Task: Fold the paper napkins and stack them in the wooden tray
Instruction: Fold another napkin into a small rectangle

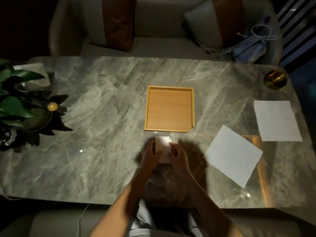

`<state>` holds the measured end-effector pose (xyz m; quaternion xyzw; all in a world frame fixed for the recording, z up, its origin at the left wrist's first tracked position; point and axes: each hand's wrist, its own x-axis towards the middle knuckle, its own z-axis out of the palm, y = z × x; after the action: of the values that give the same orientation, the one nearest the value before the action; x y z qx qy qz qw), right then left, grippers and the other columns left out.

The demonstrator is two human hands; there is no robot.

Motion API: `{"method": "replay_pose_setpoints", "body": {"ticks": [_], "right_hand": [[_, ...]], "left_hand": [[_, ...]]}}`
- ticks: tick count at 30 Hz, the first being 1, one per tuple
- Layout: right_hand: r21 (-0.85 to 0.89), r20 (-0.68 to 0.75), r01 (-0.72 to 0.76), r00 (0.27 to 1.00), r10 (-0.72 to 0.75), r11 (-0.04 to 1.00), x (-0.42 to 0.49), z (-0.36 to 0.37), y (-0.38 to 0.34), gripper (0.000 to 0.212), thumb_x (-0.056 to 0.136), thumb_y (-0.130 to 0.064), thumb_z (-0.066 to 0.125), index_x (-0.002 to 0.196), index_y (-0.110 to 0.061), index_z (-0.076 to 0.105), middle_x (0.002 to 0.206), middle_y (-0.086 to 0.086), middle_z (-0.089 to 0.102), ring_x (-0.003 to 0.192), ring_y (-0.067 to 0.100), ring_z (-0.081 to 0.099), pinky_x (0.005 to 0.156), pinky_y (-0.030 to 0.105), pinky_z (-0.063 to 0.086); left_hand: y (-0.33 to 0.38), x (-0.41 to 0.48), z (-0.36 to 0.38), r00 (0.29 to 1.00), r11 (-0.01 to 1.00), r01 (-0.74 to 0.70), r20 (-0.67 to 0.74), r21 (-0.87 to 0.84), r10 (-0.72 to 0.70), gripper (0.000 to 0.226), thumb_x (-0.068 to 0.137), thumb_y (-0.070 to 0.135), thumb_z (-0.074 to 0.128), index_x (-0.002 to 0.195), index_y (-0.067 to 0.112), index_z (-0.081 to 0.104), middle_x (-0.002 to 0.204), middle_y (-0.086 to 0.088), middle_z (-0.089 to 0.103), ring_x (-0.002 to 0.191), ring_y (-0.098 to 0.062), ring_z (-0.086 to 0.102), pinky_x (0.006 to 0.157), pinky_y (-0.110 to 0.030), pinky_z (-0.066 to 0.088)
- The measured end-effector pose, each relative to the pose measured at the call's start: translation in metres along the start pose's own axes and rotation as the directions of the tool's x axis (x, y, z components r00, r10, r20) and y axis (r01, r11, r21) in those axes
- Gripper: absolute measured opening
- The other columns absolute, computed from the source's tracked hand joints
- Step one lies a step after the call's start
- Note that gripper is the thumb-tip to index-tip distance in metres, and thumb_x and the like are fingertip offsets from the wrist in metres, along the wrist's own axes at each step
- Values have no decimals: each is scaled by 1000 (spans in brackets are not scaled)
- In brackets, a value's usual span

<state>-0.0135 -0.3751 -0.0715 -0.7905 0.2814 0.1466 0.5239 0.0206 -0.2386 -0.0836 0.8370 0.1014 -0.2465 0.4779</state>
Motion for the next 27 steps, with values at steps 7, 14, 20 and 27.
{"method": "replay_pose_setpoints", "body": {"ticks": [7,14,20,27], "right_hand": [[-18,30,-68,997,69,998,-7,7,7,52,95,-8,60,145,-9,46,138,12,52,127,25,53,104,37,50],[72,4,-112,994,112,991,-7,9,17,46,97,-7,55,142,-9,49,135,14,54,125,29,55,104,48,51],[78,-24,-124,992,127,989,-8,6,25,38,99,-5,53,137,-5,55,133,18,56,122,31,57,104,45,51],[33,-20,-85,996,85,996,-11,4,30,34,98,-4,55,132,-5,59,127,13,63,117,26,61,100,36,53]], "left_hand": [[-4,-3,3,995,995,65,67,75,-70,54,96,7,59,148,8,45,139,-17,41,125,-32,53,102,-47,55],[-6,2,12,997,996,73,26,50,-74,40,98,5,56,137,3,55,132,-19,51,117,-33,61,96,-49,58],[-6,3,13,998,996,65,-20,66,-64,30,96,0,55,125,5,60,124,-17,62,108,-31,64,83,-43,62],[-7,1,18,998,997,65,-21,43,-64,32,97,0,54,126,7,62,121,-15,66,106,-28,65,77,-32,58]]}}
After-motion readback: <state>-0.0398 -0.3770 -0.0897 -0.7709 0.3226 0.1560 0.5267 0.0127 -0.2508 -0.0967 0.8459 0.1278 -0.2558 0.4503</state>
